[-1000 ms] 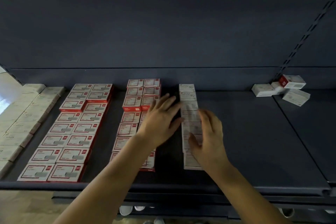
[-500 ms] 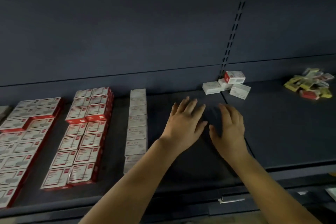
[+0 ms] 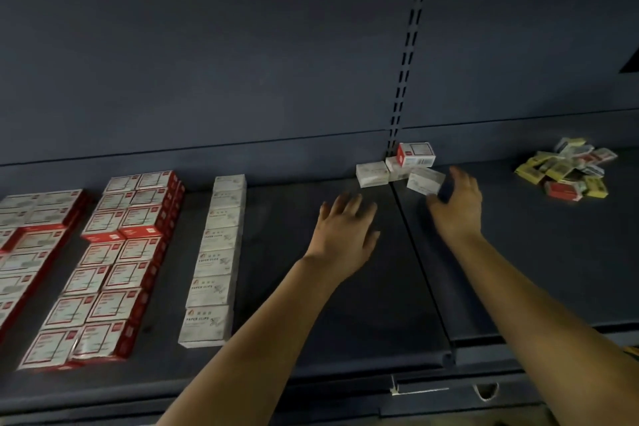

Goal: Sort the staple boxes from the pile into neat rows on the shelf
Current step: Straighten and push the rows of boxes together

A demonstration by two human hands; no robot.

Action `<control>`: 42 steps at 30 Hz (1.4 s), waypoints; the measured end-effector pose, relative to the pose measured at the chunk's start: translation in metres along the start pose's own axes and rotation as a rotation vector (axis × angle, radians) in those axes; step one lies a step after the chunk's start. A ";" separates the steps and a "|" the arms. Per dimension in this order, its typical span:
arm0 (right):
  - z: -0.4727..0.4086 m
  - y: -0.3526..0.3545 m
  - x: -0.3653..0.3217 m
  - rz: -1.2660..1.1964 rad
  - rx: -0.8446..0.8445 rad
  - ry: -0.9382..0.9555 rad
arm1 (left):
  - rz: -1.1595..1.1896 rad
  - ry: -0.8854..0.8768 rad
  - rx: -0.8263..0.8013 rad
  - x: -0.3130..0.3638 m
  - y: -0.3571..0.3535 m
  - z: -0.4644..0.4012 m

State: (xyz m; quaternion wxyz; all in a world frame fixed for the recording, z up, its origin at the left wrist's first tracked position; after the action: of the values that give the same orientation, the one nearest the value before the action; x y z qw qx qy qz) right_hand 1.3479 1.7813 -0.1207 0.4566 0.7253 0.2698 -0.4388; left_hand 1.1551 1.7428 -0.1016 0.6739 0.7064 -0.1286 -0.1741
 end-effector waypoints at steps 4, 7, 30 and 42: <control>-0.014 -0.006 0.002 -0.023 -0.041 -0.044 | -0.009 0.033 -0.036 -0.006 -0.001 0.004; -0.013 -0.009 0.003 -0.091 -0.062 -0.048 | 0.009 0.045 -0.037 -0.010 0.000 0.007; 0.101 -0.015 -0.095 -0.819 -0.413 -0.038 | 1.844 0.457 0.288 -0.023 0.008 0.081; 0.119 -0.027 -0.112 -0.856 -0.513 -0.034 | 1.952 0.461 0.339 -0.034 0.017 0.099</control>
State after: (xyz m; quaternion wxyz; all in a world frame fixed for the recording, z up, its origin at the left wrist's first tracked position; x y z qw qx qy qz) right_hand 1.2276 1.6870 -0.0571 0.4036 0.4063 0.6352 -0.5181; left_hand 1.0833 1.6661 -0.0850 0.4213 0.3955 -0.5391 0.6128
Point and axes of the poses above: each hand's wrist, its own z-axis away from the middle knuckle, its own y-axis out of the back of the hand, x = y × z, the point moved 3 cm from there along -z, towards the middle knuckle, and after that the axes turned 14 degrees about -z, right-handed, at the moved point
